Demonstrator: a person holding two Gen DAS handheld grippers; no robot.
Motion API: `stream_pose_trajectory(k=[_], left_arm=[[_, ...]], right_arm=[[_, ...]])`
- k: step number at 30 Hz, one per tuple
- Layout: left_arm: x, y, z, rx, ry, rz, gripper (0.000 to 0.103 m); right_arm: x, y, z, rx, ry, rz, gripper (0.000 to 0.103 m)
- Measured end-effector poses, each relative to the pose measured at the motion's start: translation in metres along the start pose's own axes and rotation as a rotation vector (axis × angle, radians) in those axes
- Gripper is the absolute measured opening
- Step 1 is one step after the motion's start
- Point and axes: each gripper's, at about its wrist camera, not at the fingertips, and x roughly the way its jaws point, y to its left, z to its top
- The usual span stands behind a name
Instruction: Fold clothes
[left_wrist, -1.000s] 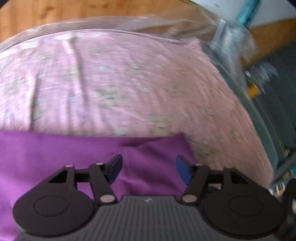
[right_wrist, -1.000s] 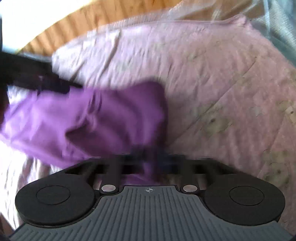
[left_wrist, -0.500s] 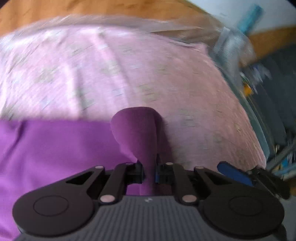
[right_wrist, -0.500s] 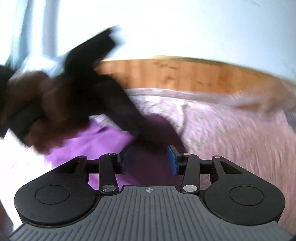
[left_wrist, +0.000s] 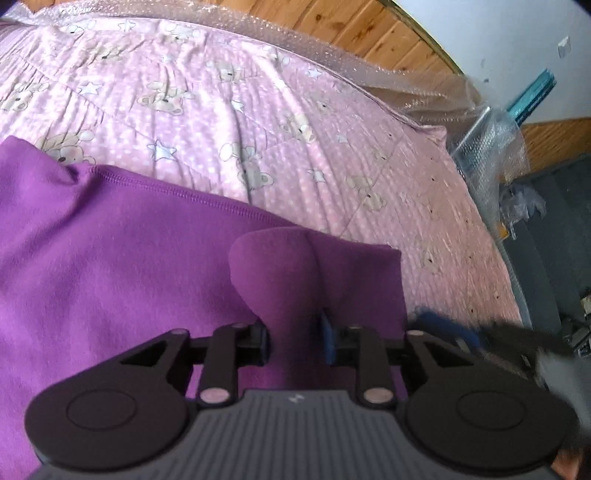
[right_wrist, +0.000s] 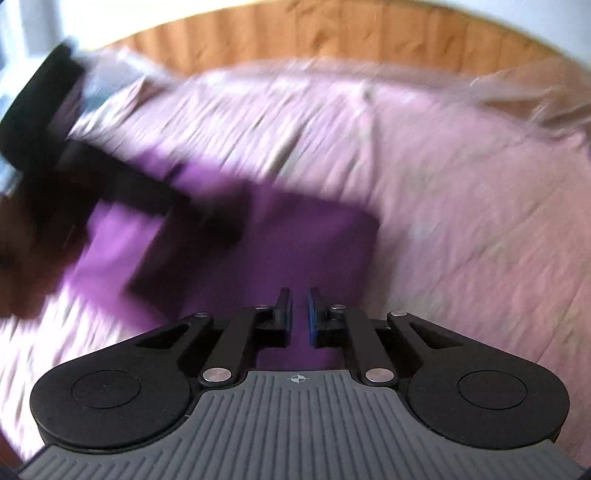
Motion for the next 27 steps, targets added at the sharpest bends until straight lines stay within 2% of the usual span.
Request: stream_pose_trajectory(k=[3, 5, 7, 9, 11, 12, 15, 17, 18, 20, 22, 24, 25, 27], left_arm=[[0.009, 0.001, 0.006, 0.02, 0.001, 0.022, 0.023], [0.007, 0.002, 0.009, 0.006, 0.005, 0.017, 0.023], [-0.009, 0.005, 0.006, -0.027, -0.005, 0.011, 0.031], [-0.031, 0.007, -0.005, -0.035, -0.051, 0.02, 0.038], [-0.045, 0.008, -0.019, -0.038, -0.08, 0.033, 0.028], [-0.042, 0.008, -0.026, -0.038, -0.062, 0.048, 0.014], [-0.023, 0.011, -0.041, -0.033, 0.014, 0.129, 0.015], [-0.026, 0.012, -0.04, -0.066, -0.002, 0.125, 0.016], [-0.028, 0.012, -0.04, -0.082, -0.011, 0.123, 0.015], [-0.042, 0.007, -0.039, -0.091, -0.062, 0.098, 0.021], [-0.044, 0.004, -0.043, -0.074, -0.039, 0.142, 0.023], [-0.05, 0.009, -0.051, -0.081, -0.016, 0.191, 0.022], [-0.057, 0.014, -0.055, -0.095, -0.016, 0.209, 0.022], [-0.082, 0.034, -0.064, -0.165, -0.05, 0.222, 0.025]], right_arm=[[0.049, -0.008, 0.01, 0.011, 0.079, -0.012, 0.01], [0.068, -0.012, 0.012, 0.006, 0.056, -0.007, 0.012], [0.059, -0.016, 0.015, 0.042, 0.074, -0.001, 0.014], [0.031, -0.013, 0.012, 0.058, 0.028, 0.015, 0.018], [0.005, -0.001, 0.0, 0.029, -0.012, 0.034, 0.019], [0.002, 0.006, -0.009, 0.012, -0.005, 0.046, 0.019], [0.007, 0.027, -0.043, -0.055, 0.054, 0.065, 0.02], [0.004, 0.039, -0.053, -0.147, 0.03, 0.041, 0.021], [0.001, 0.039, -0.048, -0.155, 0.024, 0.057, 0.021], [-0.004, 0.033, -0.031, -0.138, 0.0, 0.096, 0.019], [0.002, 0.023, -0.014, -0.144, -0.05, 0.06, 0.028], [0.019, 0.012, -0.005, -0.127, -0.029, 0.044, 0.032], [0.025, 0.007, -0.004, -0.122, -0.01, 0.05, 0.037], [0.037, -0.001, -0.001, -0.113, 0.029, 0.063, 0.04]])
